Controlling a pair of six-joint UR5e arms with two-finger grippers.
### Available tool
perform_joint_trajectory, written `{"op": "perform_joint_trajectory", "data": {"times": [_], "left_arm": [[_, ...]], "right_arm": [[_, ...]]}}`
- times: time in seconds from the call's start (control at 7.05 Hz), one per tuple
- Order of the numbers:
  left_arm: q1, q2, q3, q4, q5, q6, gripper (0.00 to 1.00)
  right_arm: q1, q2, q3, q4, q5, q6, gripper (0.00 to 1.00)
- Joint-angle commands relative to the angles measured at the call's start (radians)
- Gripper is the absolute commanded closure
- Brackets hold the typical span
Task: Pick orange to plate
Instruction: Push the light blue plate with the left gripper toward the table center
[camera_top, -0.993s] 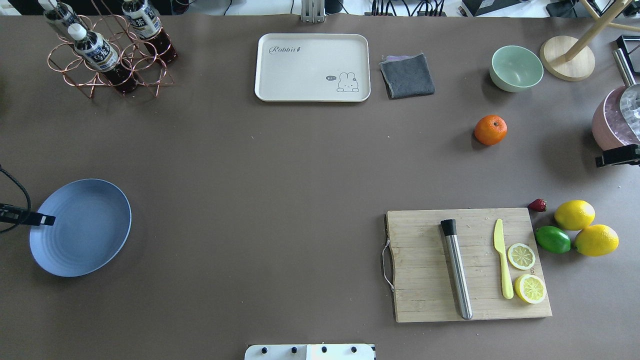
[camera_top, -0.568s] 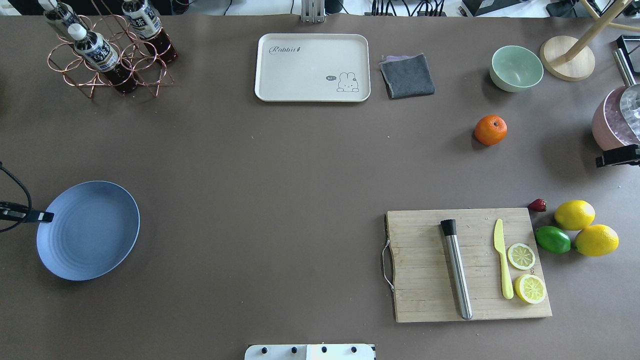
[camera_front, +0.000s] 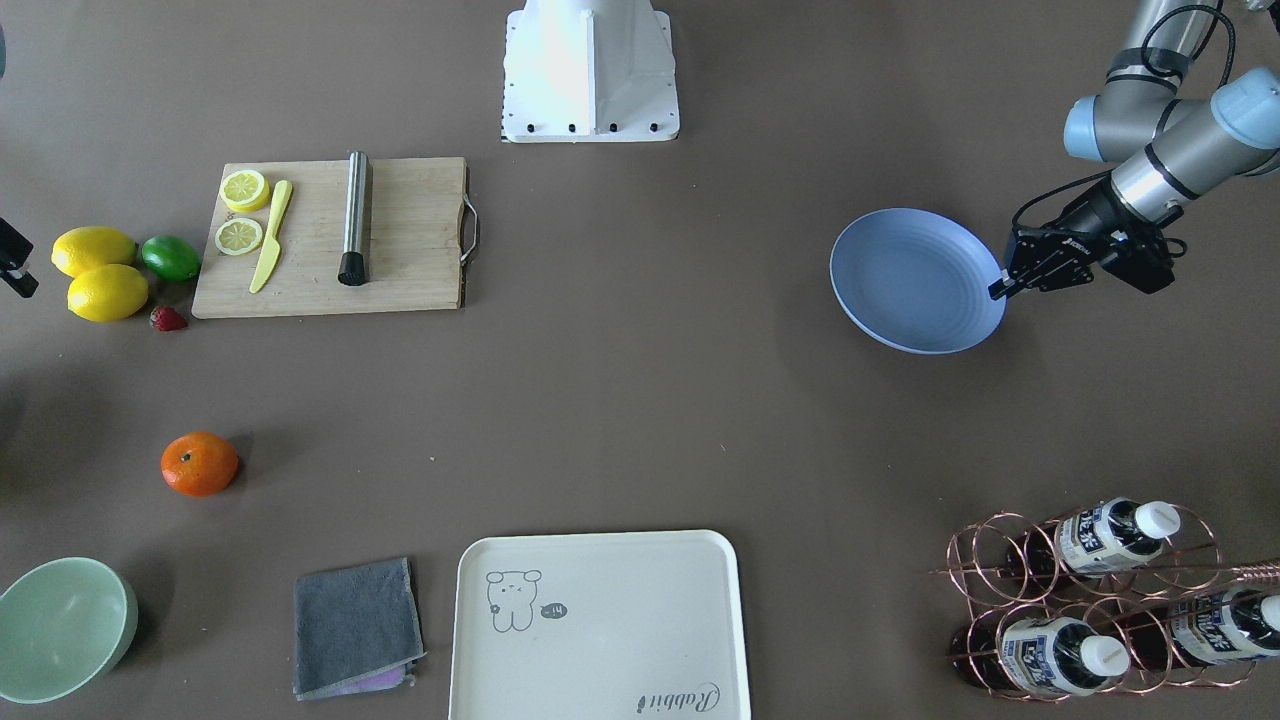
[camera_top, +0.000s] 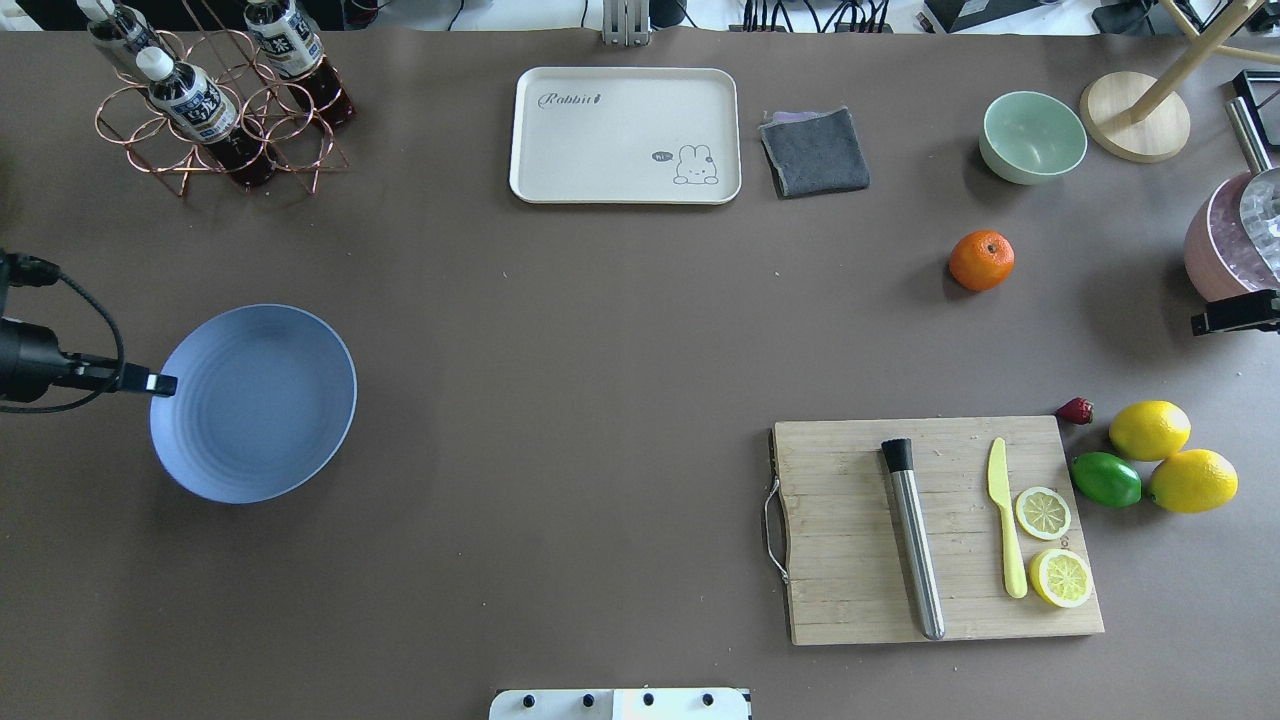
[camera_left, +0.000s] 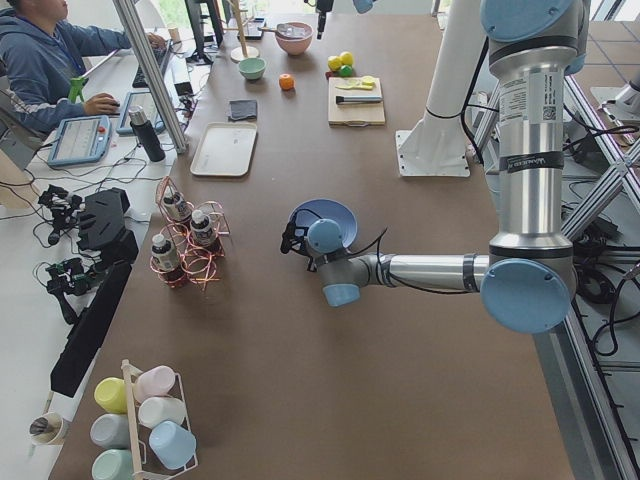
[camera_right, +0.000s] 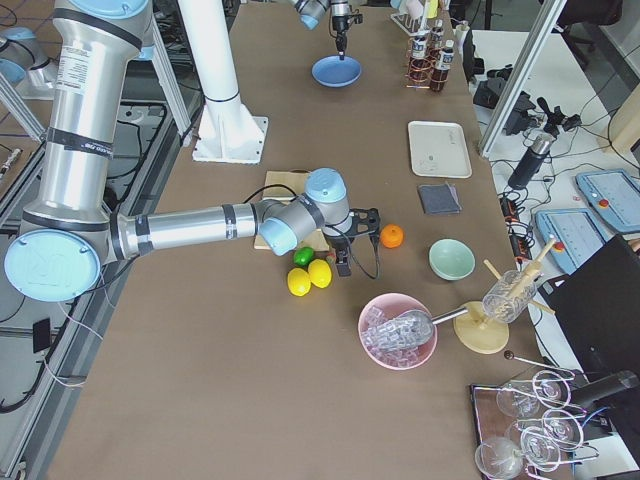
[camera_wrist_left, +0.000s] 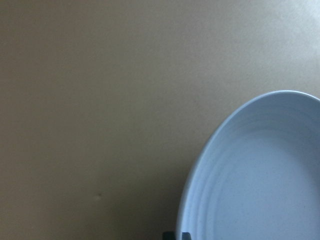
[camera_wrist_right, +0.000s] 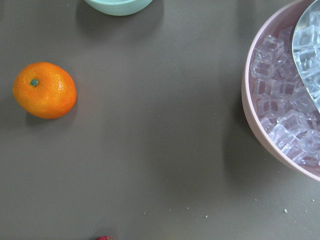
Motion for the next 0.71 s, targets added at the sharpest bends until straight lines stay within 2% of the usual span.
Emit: {"op": "perform_joint_trajectory", "data": {"times": [0.0, 0.14, 0.43, 0.57], "left_arm": [[0.097, -0.2, 0.003, 0.078, 0.052, -0.176, 1.0], [0.145, -0.31, -0.002, 0.209, 0.111, -0.178, 1.0], [0.27, -0.467, 0.001, 0.412, 0.249, -0.224, 1.0], [0.295, -0.534, -0.002, 0.519, 0.283, -0.227, 1.0]], "right_arm": [[0.0, 0.002, 0.0, 0.0, 0.003, 0.0, 0.0], [0.0, 0.003, 0.0, 0.0, 0.004, 0.0, 0.0], [0.0, 0.005, -0.002, 0.0, 0.003, 0.0, 0.0], [0.0, 0.005, -0.003, 0.0, 0.001, 0.0, 0.0]]}}
